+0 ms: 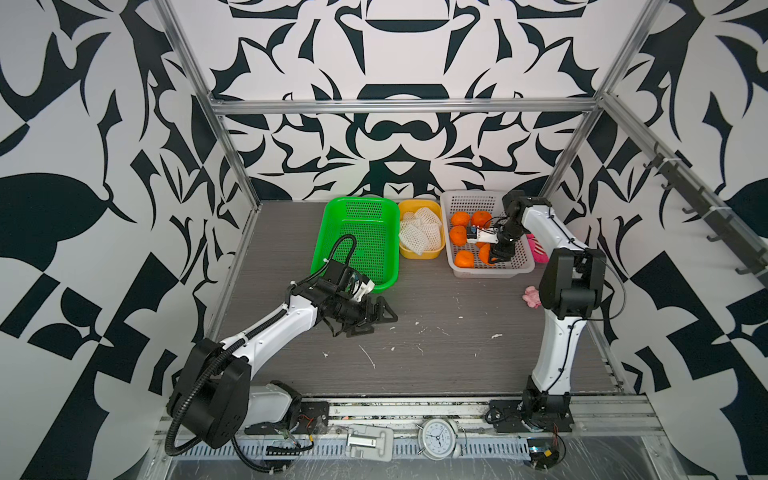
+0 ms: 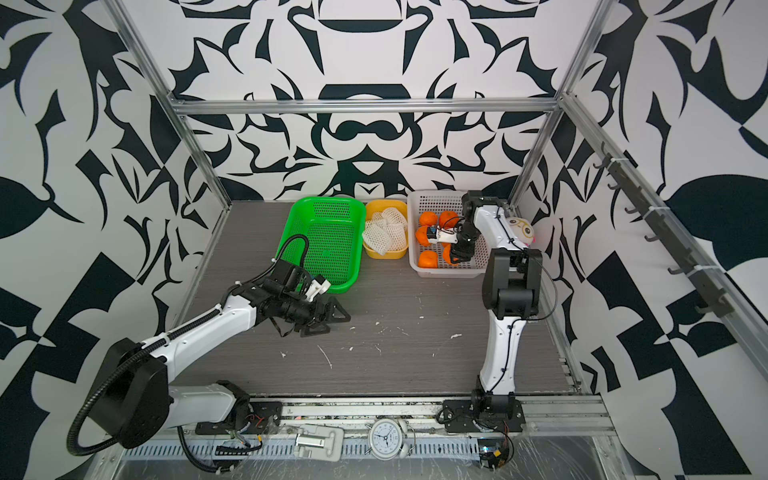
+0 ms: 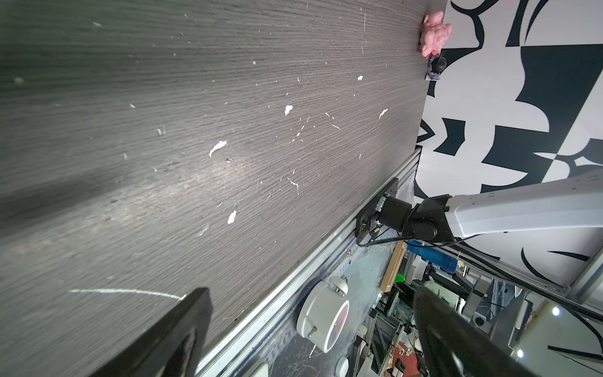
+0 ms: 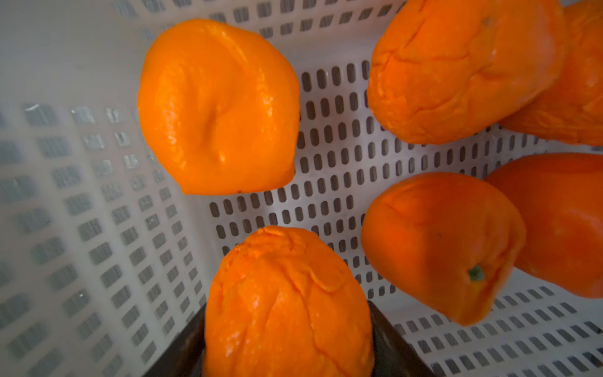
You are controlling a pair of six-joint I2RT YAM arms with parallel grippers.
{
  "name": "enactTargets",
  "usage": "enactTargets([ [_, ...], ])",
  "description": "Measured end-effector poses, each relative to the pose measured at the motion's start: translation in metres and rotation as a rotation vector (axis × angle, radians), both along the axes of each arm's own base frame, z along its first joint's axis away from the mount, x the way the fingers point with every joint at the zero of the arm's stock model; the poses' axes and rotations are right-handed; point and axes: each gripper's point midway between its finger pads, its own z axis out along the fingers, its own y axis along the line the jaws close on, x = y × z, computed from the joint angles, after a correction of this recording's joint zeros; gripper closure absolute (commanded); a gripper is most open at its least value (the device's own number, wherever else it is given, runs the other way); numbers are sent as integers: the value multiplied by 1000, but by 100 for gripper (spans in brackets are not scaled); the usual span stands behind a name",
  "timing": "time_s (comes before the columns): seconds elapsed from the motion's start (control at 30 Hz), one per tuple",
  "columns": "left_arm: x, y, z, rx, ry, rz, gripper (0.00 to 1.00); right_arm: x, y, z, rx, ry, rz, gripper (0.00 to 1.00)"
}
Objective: Remove foam nets from oranges
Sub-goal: Place the orange in the basket.
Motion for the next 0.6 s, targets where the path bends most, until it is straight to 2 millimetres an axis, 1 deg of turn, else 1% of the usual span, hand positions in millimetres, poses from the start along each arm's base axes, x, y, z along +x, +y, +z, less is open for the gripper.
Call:
enactTargets([
  [0.17, 0, 2, 0, -3, 3, 1, 1, 0, 1, -2, 0, 13, 19, 43],
  [0.4, 1, 4, 0, -4, 4, 4, 1, -12, 5, -3, 21, 62, 44, 41],
  [0.6, 1, 5, 0, -5, 4, 2, 1, -14, 4, -4, 17, 72, 40, 34],
])
